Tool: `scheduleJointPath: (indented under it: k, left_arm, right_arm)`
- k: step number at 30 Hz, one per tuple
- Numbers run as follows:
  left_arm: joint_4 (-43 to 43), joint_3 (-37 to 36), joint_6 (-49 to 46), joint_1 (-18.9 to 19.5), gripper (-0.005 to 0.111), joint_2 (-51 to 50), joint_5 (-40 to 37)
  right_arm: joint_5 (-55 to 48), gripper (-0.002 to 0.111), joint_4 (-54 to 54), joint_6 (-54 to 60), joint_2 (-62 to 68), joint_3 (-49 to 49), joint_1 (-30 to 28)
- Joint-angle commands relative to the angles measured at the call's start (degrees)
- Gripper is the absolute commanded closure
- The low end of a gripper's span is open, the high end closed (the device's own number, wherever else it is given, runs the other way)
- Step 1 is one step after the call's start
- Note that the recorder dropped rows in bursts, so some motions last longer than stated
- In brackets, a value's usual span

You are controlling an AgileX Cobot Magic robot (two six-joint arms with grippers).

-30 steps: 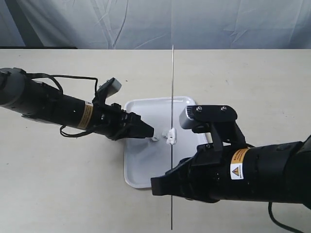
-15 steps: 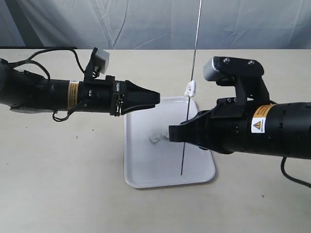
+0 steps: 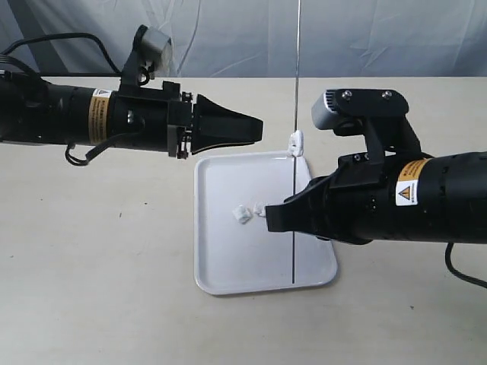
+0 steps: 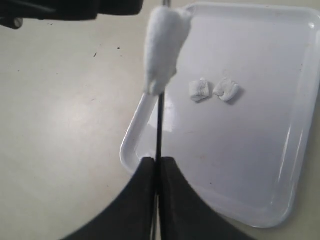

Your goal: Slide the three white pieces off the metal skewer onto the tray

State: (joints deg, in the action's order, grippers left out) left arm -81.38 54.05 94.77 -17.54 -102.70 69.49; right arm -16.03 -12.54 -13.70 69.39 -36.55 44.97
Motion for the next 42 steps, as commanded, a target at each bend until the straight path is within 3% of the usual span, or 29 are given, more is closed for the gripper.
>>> scheduleJointPath:
  k: [1, 7, 18, 28, 42]
  left_arm:
    - [-2.60, 0.09, 0.77, -1.54, 0.067, 0.82, 0.47]
    - [-0.80, 0.09, -1.14, -5.04, 0.067, 0.82, 0.47]
    - [2.11, 0.09, -2.65, -5.42, 0.067, 0.68, 0.47]
    - [2.91, 0.09, -4.85, -5.42, 0.067, -0.41, 0.47]
    - [4.82, 0.09, -4.85, -5.42, 0.067, -0.50, 0.47]
  right_arm:
    - [0.06, 0.109, 0.70, 0.77, -0.47, -0.27, -0.27]
    - [0.14, 0.109, 0.03, 0.77, -0.47, -0.27, -0.27]
    - [0.14, 0.109, -3.01, 1.54, -0.56, -0.27, -0.27]
    - [-0.44, 0.109, -12.03, 9.32, -3.07, -0.32, -0.27]
    - [-2.24, 0.109, -13.53, 10.57, -3.74, -0.32, -0.27]
